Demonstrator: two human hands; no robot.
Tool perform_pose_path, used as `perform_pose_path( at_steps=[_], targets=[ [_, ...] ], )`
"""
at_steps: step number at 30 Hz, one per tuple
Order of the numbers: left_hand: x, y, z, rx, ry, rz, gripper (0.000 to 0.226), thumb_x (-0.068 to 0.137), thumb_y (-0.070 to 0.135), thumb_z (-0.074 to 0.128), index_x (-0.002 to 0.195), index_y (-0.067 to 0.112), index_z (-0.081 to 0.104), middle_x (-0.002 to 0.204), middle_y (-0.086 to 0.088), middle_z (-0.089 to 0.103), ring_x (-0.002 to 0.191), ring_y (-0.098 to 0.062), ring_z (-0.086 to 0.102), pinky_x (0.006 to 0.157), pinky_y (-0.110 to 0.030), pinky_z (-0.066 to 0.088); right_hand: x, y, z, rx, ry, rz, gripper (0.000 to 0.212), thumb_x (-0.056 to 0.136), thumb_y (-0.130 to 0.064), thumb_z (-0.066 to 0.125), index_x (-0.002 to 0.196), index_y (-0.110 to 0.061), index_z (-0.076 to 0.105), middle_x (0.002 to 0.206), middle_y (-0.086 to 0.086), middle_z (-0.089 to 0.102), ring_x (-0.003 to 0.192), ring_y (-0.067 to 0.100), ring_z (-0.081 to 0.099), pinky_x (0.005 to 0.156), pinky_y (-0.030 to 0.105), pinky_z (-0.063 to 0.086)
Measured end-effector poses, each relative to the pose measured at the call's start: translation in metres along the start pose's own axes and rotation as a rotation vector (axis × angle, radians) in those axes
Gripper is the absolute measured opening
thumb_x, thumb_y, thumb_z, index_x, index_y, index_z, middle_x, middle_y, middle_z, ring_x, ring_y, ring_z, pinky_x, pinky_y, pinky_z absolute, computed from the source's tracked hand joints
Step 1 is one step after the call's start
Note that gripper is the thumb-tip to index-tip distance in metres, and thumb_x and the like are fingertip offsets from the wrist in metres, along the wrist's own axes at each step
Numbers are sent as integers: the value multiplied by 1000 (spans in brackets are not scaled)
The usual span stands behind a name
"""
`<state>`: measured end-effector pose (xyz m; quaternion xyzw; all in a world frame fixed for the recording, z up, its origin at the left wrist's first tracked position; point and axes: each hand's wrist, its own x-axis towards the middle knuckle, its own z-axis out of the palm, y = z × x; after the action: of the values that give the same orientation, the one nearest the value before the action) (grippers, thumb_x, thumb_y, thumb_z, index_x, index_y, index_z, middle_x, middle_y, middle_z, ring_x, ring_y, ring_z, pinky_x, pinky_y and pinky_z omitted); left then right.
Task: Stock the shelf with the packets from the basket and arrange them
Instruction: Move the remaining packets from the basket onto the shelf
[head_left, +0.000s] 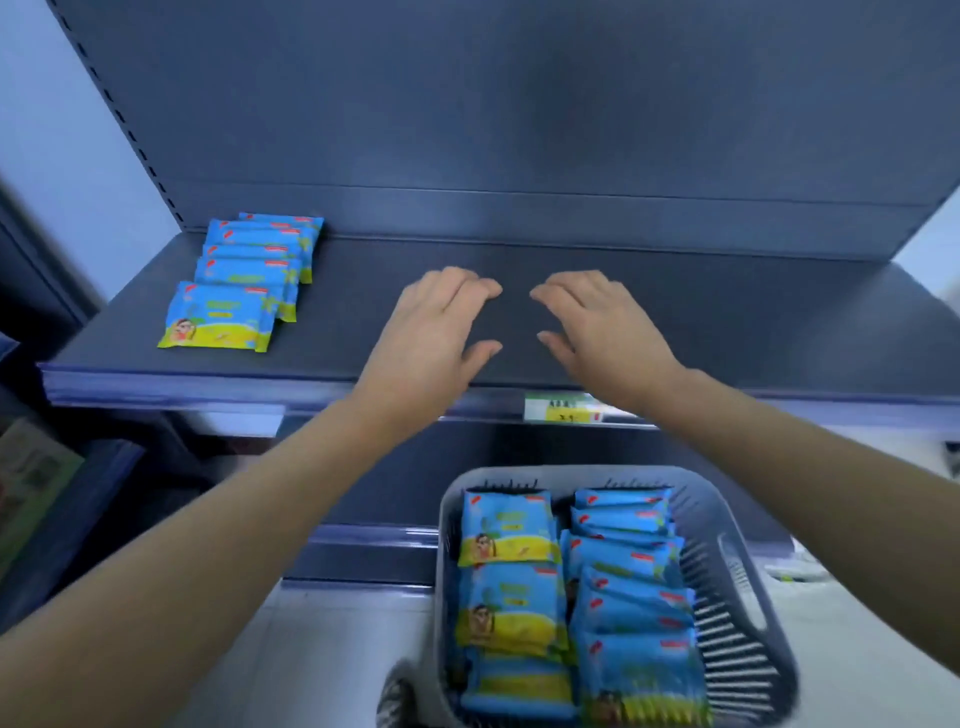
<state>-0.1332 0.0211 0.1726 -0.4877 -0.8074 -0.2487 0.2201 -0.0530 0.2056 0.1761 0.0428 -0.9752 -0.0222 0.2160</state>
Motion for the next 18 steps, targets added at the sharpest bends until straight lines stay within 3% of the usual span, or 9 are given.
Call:
perform_pose_path(
  at_steps=[6, 9, 14, 18],
  targets=[
    [-53, 85, 76, -43, -158, 17, 46, 73, 23, 68, 113, 2, 58, 108, -16, 60, 101, -24, 46, 90, -32, 33, -118, 46, 2, -60, -112, -9, 35, 76, -21, 56, 104, -2, 63, 102, 16, 65, 90, 36, 63, 76, 41, 52],
    [-84, 111, 110, -39, -311, -26, 48, 70, 18, 75, 112, 2, 60, 108, -17, 61, 100, -34, 58, 91, -36, 38, -167, 59, 22, -40, -232, -27, 42, 70, -16, 74, 107, -1, 62, 106, 18, 64, 95, 37, 62, 80, 42, 51],
    [-129, 132, 144, -98, -624, -183, 50, 79, 20, 72, 123, 4, 53, 118, -17, 55, 112, -35, 49, 97, -39, 34, -217, 55, 59, 64, -606, -75, 44, 93, -30, 52, 133, -11, 46, 132, 9, 49, 122, 29, 43, 100, 38, 33],
    [-156, 143, 163, -133, -801, -280, 48, 83, 27, 69, 125, 10, 52, 119, -9, 53, 112, -28, 46, 96, -33, 35, -242, 48, 87, 109, -877, -89, 39, 94, -28, 49, 132, -15, 49, 127, 10, 53, 120, 29, 44, 99, 41, 39]
  ],
)
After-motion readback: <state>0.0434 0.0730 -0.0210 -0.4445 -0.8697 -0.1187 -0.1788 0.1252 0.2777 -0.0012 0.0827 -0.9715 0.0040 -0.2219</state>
